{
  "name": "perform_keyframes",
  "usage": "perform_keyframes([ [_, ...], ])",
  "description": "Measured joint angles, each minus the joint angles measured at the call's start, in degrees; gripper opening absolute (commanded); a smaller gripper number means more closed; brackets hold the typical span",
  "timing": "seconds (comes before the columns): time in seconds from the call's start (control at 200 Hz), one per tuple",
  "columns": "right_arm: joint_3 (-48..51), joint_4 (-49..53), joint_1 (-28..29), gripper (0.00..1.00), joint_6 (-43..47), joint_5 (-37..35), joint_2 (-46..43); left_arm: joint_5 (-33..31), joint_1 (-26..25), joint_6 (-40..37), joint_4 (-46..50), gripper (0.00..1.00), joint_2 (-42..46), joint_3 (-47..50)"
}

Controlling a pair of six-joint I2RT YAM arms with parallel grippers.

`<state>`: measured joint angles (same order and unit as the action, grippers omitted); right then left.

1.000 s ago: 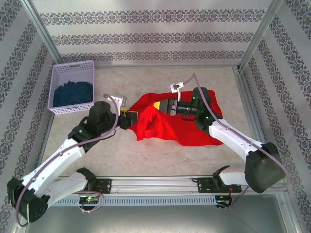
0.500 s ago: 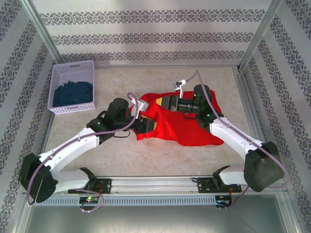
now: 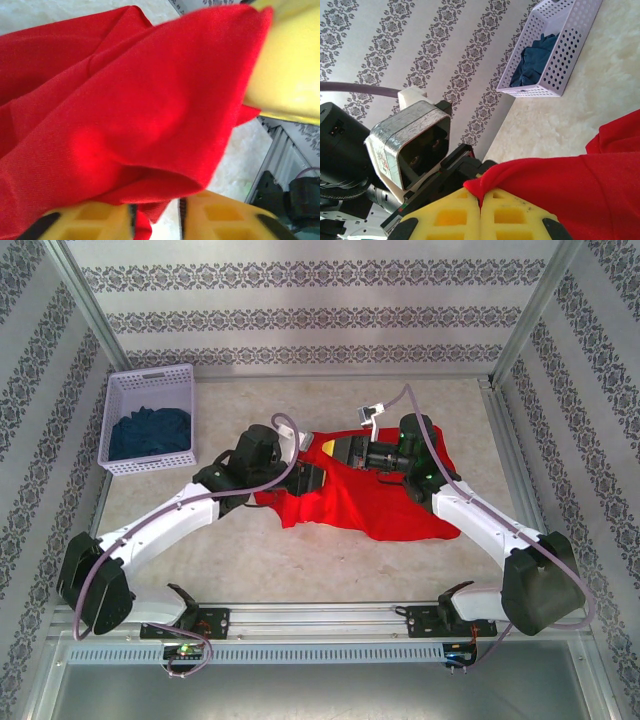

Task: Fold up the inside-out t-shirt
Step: Adjust the T-shirt at the center of the table.

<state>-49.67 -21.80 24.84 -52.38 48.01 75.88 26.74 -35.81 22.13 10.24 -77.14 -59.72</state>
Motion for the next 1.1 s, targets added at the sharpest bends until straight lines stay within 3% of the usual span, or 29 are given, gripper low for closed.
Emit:
perform_keyframes([
  [0.155, -0.4, 1.1, -0.4, 0.00, 0.3, -0.7, 0.3, 0.6, 0.2, -0.5, 0.2, 0.00, 0.2, -0.4],
  [0.315, -4.5, 9.1, 0.1, 0.00, 5.4, -4.2, 1.8, 2.6, 0.3, -0.6, 1.7, 0.00, 1.7, -0.4],
  [0.365, -7.5, 15.5, 0.8, 0.23, 9.6, -7.7, 2.1, 3.3, 0.3, 0.0, 1.8, 0.00, 2.9, -0.4],
  [0.405, -10.3, 21.2, 1.9, 0.35, 13.2, -11.8, 2.2, 3.5, 0.5, 1.0, 1.7, 0.00, 3.9, -0.2],
  [0.515, -13.9, 31.1, 5.9, 0.46, 24.0, -24.7, -0.6, 3.3, 1.9, 5.9, 1.4, 0.00, 6.2, 0.0],
  [0.585, -9.6, 31.6, 7.7, 0.51, 29.5, -27.7, -6.6, 2.8, 2.6, 9.5, 1.4, 0.00, 6.4, 0.0],
  [0.734, -0.9, 30.7, 11.7, 0.48, 38.7, -29.8, -15.7, 2.9, 2.9, 15.8, 1.3, 0.00, 5.7, 0.0],
  [0.949, 1.3, 24.6, 15.1, 0.36, 44.3, -28.9, -8.9, 3.3, 2.9, 19.4, 0.9, 0.00, 5.7, 0.0],
  [1.099, 1.4, 21.2, 15.1, 0.40, 45.1, -28.6, -6.3, 3.6, 2.9, 20.4, 0.9, 0.00, 5.9, 0.3],
])
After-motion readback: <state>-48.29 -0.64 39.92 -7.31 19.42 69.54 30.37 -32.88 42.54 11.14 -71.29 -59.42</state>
